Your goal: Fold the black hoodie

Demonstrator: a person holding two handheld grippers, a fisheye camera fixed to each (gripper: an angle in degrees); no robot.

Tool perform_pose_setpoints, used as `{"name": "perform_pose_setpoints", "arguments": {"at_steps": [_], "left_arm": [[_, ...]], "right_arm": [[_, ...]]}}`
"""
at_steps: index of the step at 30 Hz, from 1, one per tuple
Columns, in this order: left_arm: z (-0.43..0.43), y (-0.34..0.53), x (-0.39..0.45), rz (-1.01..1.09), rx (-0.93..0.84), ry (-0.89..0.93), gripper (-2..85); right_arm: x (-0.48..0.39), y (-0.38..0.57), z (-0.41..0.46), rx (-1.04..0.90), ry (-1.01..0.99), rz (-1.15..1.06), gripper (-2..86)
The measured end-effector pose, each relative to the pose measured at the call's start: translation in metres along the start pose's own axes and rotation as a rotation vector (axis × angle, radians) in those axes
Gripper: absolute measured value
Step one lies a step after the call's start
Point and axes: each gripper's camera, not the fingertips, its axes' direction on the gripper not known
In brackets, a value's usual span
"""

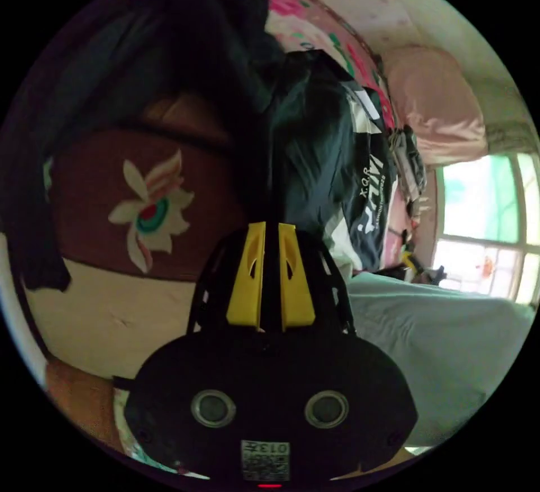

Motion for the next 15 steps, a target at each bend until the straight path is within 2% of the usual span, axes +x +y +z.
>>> {"name": "perform_pose_setpoints", "arguments": {"at_steps": [1, 5, 8, 10, 13, 15], "left_arm": [[0.002, -0.017, 0.020, 0.087, -0.005, -0.057, 5.1], [0.026, -0.080, 0.086, 0.276, -0.011, -0.079, 5.8], [0.037, -0.133, 0.145, 0.425, 0.050, -0.119, 9.5], [0.052, -0.177, 0.197, 0.581, 0.043, -0.277, 15.0], [0.078, -0.227, 0.259, 0.782, 0.007, -0.430, 17.0], [0.097, -0.254, 0.291, 0.883, -0.027, -0.467, 17.7]], "right_arm": [[-0.007, -0.023, -0.006, 0.058, -0.006, -0.024, 11.5], [-0.040, -0.111, 0.012, 0.060, -0.129, -0.141, 11.7], [-0.088, -0.183, 0.025, 0.077, -0.150, -0.313, 11.9], [-0.129, -0.234, 0.043, 0.026, -0.128, -0.488, 12.1], [-0.175, -0.281, 0.079, -0.118, -0.086, -0.693, 12.1], [-0.194, -0.301, 0.102, -0.206, -0.060, -0.775, 12.2]]}}
